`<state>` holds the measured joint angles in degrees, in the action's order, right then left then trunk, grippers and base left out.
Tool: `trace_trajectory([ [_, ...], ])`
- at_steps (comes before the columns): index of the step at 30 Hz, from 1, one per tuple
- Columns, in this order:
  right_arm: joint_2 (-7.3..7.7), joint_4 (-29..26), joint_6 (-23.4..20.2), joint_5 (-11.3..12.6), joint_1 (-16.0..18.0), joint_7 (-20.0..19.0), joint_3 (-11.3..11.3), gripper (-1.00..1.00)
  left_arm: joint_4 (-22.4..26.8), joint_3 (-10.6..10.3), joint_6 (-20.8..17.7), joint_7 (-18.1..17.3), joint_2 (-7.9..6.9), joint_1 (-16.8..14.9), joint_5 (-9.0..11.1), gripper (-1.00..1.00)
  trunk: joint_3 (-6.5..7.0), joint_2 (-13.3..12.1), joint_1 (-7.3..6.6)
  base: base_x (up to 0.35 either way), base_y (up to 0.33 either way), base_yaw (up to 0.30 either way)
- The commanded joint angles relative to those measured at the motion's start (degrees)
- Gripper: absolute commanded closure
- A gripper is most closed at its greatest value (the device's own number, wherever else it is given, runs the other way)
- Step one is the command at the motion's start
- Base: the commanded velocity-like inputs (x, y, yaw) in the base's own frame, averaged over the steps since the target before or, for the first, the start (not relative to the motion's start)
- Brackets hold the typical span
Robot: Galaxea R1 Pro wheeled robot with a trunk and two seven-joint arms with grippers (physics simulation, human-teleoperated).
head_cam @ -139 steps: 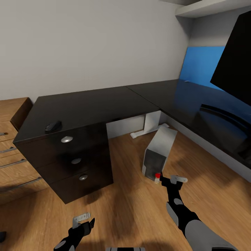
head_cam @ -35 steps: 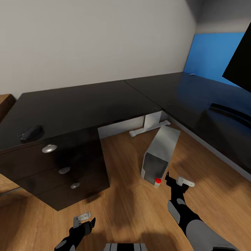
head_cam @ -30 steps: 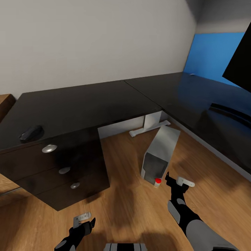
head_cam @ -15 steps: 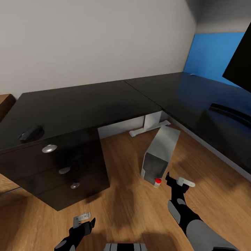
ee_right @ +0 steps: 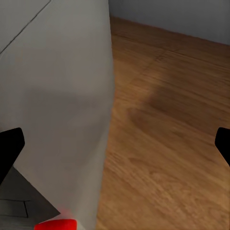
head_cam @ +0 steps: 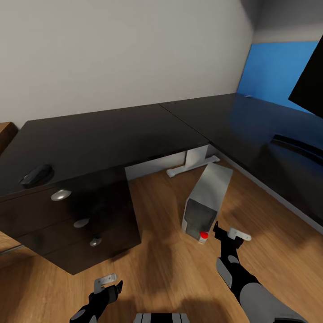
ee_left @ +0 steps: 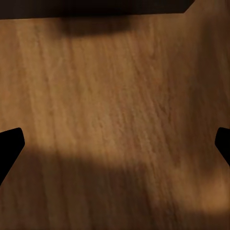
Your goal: In the bedroom, organize the workspace by keeping the computer under the desk, ensuring the monitor is on the desk, placing the keyboard on the desk next to the monitor, placing the mouse on the desk next to the keyboard, moving the folder from the swivel chair onto the desk next to the mouse, stacking the notebook on top of the folder with the pen on top of the notebook, and positioning the swivel chair next to the desk.
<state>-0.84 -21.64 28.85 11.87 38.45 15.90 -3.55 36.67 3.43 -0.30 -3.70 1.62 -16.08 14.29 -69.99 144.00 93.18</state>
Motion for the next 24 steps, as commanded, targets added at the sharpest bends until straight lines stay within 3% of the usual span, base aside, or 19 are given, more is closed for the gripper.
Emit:
trace_trajectory([
  [1, -0.04, 0.0, 0.2, 0.2, 0.0, -0.1, -0.2, -1.0, 0.0, 0.3, 0.0, -0.4, 0.05, 0.0, 0.5, -1.0, -0.04, 0.0, -0.01, 0.015, 0.0, 0.0],
  [24, -0.01, 0.0, 0.2, 0.2, 0.0, -0.2, -0.2, -1.0, 0.0, 0.3, -0.1, -0.3, 0.05, 0.0, 0.6, -1.0, -0.09, 0.0, -0.01, 0.002, 0.0, 0.003],
])
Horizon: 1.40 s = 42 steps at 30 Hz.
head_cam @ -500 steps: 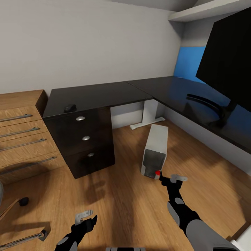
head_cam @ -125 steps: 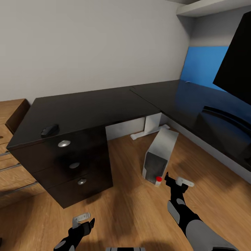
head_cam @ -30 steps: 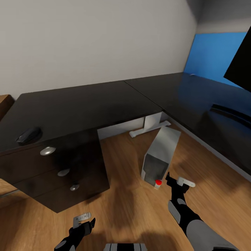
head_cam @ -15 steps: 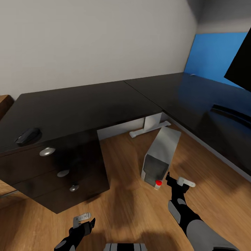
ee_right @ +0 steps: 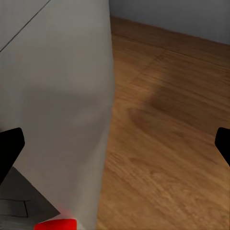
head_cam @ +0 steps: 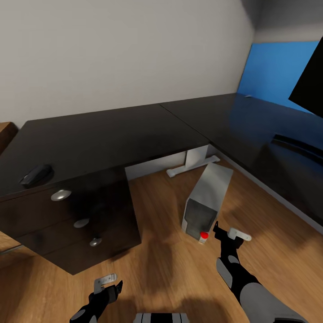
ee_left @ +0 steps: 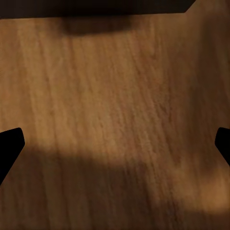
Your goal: In the bedroom, organize the workspace by keeping the computer under the desk, ensuring the monitor is on the desk, placing the keyboard on the desk next to the monitor, placing the mouse on the desk next to the keyboard, moving the folder from the swivel chair onto the desk next to the mouse, stacking the notebook on top of the folder with the pen on top of the notebook, and positioning the swivel chair next to the desk.
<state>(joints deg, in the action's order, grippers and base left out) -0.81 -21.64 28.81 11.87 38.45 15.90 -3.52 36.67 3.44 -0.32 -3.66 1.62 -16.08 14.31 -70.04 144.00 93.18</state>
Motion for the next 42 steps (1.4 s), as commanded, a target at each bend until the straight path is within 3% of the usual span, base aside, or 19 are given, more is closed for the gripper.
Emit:
trace_trajectory([
  [1, -0.03, 0.0, 0.2, 0.2, 0.0, -0.2, -0.2, -1.0, 0.0, 0.3, 0.0, -0.4, 0.05, 0.0, 0.5, -1.0, -0.06, 0.0, -0.01, 0.0, 0.0, 0.046],
  [42, 0.02, 0.0, 2.1, 0.2, 0.0, -0.1, -0.2, -1.0, -0.1, 0.3, 0.0, -0.4, 0.05, 0.0, 0.5, -1.0, -1.0, 0.0, -0.01, 0.0, 0.0, 0.066],
])
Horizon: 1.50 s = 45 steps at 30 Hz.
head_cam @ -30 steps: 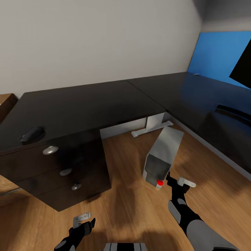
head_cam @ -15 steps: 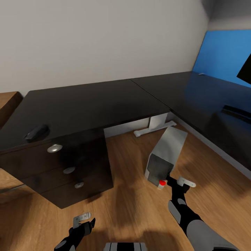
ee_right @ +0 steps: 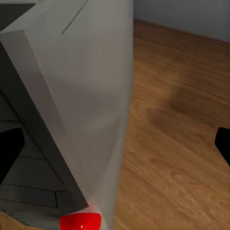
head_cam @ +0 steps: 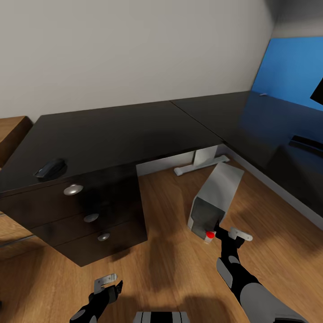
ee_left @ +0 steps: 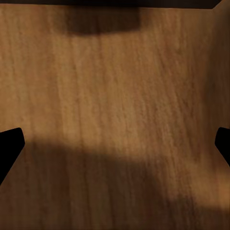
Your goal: In the bedroom, organize the workspace by keeping the computer under the desk, ensuring the monitor is on the desk, placing the keyboard on the desk next to the monitor, placing the mouse on the desk next to the keyboard, moving the folder from the swivel chair onto the desk next to the mouse, stacking the notebook on top of the folder with the pen on top of the notebook, and positioning the swivel chair next to the desk.
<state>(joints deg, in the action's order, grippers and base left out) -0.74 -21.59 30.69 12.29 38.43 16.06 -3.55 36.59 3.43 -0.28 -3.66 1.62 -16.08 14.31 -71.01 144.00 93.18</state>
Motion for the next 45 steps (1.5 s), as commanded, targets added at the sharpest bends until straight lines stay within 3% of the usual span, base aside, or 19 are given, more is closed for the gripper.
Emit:
trace_trajectory([
  [1, -0.05, 0.0, 0.2, -0.2, 0.1, -0.2, -0.1, -1.0, 0.0, 0.3, 0.0, -0.4, 0.05, 0.0, 0.5, -1.0, -0.04, 0.0, -0.01, 0.0, 0.0, 0.007],
  [11, -0.05, 0.0, 0.3, -0.2, 0.0, -0.2, -0.1, -1.0, 0.0, 0.3, 0.0, -0.4, 0.05, 0.0, 0.5, -1.0, -0.05, 0.0, -0.01, 0.0, 0.0, -0.011],
  [32, -0.05, 0.0, 0.3, -0.2, 0.1, -0.2, -0.1, -1.0, 0.0, 0.3, -0.1, -0.4, 0.05, 0.0, 0.5, -1.0, 0.0, 0.0, -0.01, 0.0, 0.0, -0.217],
  [45, -0.13, 0.0, 0.4, -0.2, 0.0, -0.2, 0.0, -1.0, 0.0, 0.3, 0.0, -0.4, 0.02, 0.0, 0.6, -1.0, 0.0, 0.0, -0.01, 0.05, 0.0, -0.049],
])
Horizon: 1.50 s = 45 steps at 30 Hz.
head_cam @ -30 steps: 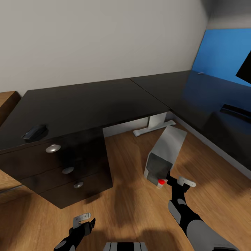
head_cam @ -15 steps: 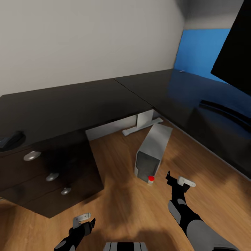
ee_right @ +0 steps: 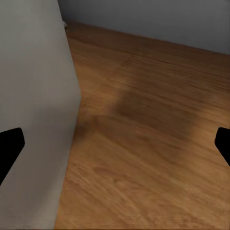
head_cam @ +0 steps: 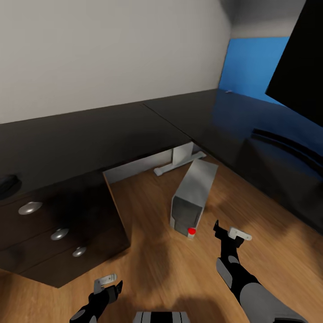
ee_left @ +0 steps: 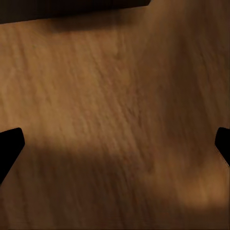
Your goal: In the bedroom, organize the workspace by keeping the computer under the desk, ensuring the monitor is on the desk, placing the keyboard on the desk next to the monitor, placing the mouse on the desk next to the keyboard, moving the folder from the swivel chair onto the desk next to the mouse, stacking the notebook on top of the folder with the pen on top of the notebook, and positioning the swivel chair next to the desk.
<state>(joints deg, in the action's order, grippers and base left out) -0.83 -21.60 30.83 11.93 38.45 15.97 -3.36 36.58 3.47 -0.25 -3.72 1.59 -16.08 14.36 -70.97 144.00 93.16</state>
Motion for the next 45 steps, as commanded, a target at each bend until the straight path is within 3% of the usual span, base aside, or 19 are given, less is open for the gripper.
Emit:
trace_trajectory([
  [1, -0.05, 0.0, 0.2, 0.1, 0.0, -0.1, -0.2, -1.0, 0.0, 0.3, 0.0, -0.4, 0.06, 0.0, 0.5, -1.0, -0.04, 0.0, 0.01, 0.15, 0.0, -0.005],
  [45, -0.13, 0.0, 0.3, 0.1, 0.0, -0.2, -0.1, -1.0, 0.0, 0.3, -0.1, -0.4, 0.0, 0.0, 0.6, -1.0, -0.04, 0.0, 0.01, 0.021, 0.0, 0.003],
])
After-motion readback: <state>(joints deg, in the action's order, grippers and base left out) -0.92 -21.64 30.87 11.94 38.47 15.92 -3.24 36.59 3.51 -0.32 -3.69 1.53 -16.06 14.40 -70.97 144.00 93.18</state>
